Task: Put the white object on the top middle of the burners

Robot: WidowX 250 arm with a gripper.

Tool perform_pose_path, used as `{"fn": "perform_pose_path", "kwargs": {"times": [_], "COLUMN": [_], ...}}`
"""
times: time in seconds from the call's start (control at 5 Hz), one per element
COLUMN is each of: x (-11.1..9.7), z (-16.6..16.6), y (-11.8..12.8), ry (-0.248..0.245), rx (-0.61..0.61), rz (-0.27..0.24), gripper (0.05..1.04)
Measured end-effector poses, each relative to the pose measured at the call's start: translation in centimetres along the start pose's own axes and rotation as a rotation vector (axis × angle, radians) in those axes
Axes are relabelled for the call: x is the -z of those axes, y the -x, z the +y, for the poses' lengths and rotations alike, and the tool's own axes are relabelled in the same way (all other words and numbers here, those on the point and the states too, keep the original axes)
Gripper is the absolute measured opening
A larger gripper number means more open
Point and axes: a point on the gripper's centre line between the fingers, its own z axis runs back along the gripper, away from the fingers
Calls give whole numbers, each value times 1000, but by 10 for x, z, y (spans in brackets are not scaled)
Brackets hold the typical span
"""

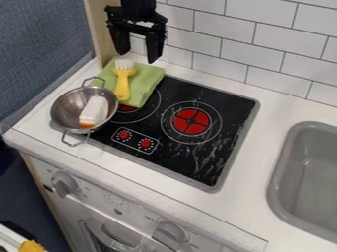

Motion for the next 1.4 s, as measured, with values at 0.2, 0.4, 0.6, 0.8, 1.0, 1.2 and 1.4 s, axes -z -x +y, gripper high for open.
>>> {"fn": "perform_pose_path", "kwargs": {"times": [0.2, 0.4, 0.6, 0.8, 1.0, 1.2, 1.4], "x": [15, 18, -15, -2, 27, 50, 62], "z": [-2, 3, 24, 32, 40, 41, 38], "y": [5, 27, 65, 91, 107, 108, 105], "ry": [16, 52, 44, 60, 42, 16, 0], "rx": [6, 4, -51, -99, -168, -218, -252], "rz": [42, 36, -52, -29, 24, 57, 74], "gripper": [1000, 1000, 1000, 1000, 1000, 1000, 1000]}}
